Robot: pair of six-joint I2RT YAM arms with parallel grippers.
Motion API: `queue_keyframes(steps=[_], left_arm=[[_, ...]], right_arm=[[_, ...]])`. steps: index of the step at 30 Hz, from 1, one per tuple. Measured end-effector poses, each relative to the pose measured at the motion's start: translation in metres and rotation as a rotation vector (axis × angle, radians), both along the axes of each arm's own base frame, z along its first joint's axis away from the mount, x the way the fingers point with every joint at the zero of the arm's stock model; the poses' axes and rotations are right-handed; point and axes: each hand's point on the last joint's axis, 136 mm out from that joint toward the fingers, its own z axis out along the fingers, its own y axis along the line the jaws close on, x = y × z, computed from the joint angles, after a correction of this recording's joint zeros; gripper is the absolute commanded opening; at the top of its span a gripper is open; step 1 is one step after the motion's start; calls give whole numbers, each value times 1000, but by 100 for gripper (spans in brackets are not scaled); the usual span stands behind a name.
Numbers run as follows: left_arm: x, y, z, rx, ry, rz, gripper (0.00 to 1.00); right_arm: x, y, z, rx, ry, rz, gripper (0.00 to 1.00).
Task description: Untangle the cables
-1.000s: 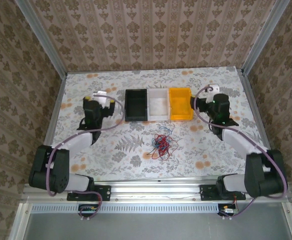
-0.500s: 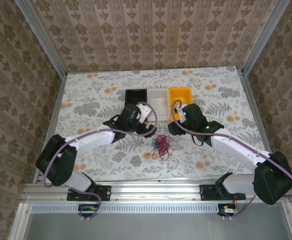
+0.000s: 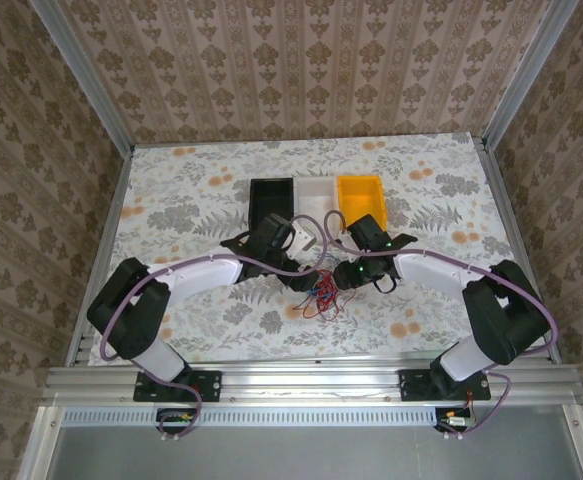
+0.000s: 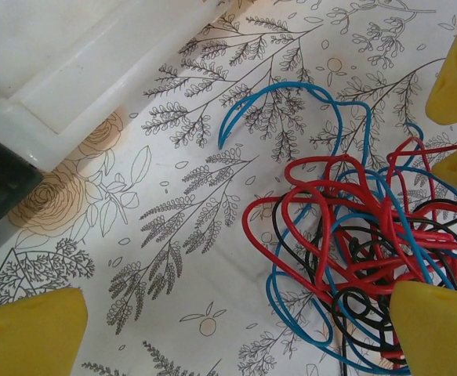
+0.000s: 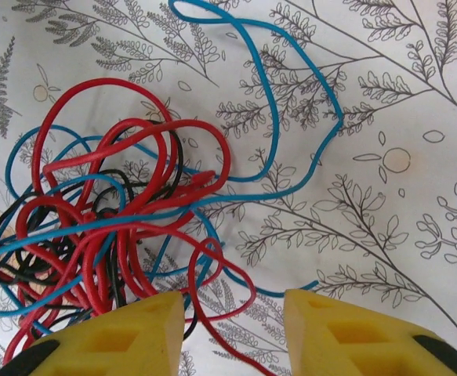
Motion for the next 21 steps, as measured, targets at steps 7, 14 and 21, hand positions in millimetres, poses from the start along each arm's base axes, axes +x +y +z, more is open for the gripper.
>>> queue_keyframes(steps=[7,14,21], left_arm=[[3,-11,3,21,-3,-37,95],[5,-40,14,9,-18,-105,95],[5,-48,2,23,3,-132,93]], right_arm=[[4,1,6,-4,-8,4,0],[14,-4,29,31,-60,-31,0],[37,-17,82,132,-195,-144,0]])
